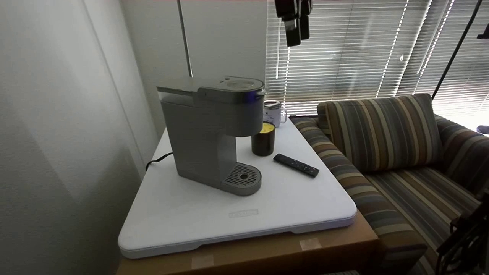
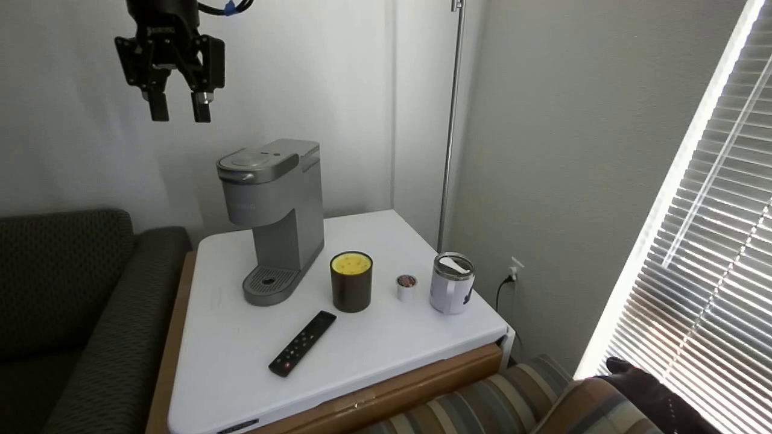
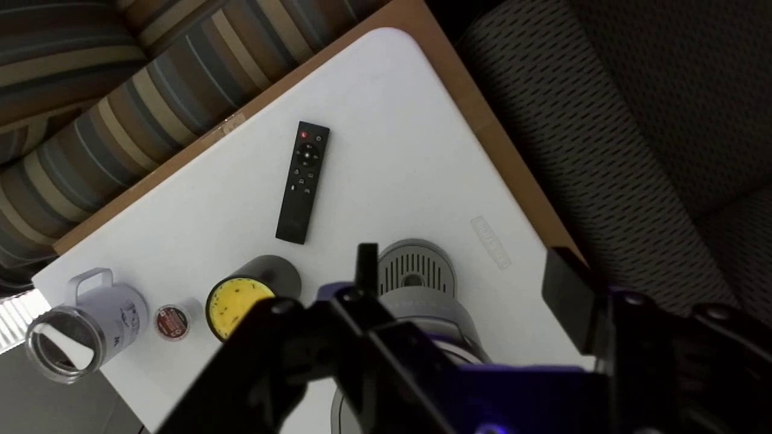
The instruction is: Close the top opening of the coffee machine.
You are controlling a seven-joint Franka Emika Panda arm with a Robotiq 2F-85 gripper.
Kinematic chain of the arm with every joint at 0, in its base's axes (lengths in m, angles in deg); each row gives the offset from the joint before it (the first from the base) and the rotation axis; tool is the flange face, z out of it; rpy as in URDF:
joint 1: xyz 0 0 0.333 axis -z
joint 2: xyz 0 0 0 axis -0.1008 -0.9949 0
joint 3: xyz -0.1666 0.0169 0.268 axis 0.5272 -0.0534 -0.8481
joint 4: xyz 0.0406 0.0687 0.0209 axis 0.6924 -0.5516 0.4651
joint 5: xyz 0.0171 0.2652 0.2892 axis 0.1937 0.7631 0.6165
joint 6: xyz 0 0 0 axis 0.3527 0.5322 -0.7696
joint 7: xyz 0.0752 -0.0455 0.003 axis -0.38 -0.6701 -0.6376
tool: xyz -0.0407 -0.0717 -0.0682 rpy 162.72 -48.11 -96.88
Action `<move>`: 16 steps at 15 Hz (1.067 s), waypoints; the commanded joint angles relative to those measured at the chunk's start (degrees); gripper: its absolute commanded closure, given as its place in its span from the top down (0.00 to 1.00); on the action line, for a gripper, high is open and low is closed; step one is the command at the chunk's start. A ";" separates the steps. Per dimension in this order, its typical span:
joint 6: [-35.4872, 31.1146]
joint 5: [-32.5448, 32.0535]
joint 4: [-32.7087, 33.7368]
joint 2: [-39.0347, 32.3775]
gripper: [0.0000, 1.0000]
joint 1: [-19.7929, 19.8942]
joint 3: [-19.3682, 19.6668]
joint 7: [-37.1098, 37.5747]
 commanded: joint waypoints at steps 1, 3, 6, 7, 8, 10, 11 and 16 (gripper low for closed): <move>2.86 2.11 0.81 0.34 0.98 1.16 -0.63 -1.61; 3.36 2.75 0.93 0.33 1.00 1.19 -0.62 -1.56; 4.16 4.37 1.07 0.35 1.00 1.34 -0.74 -2.52; 4.25 5.25 1.06 0.37 1.00 1.43 -0.81 -3.27; 4.83 6.54 1.26 0.30 1.00 1.56 -0.89 -4.16; 3.09 4.88 0.79 -0.06 1.00 0.76 -0.77 -1.93; 3.20 5.10 0.84 -0.06 1.00 0.77 -0.77 -2.15; 3.38 5.20 0.96 -0.06 1.00 0.79 -0.78 -2.34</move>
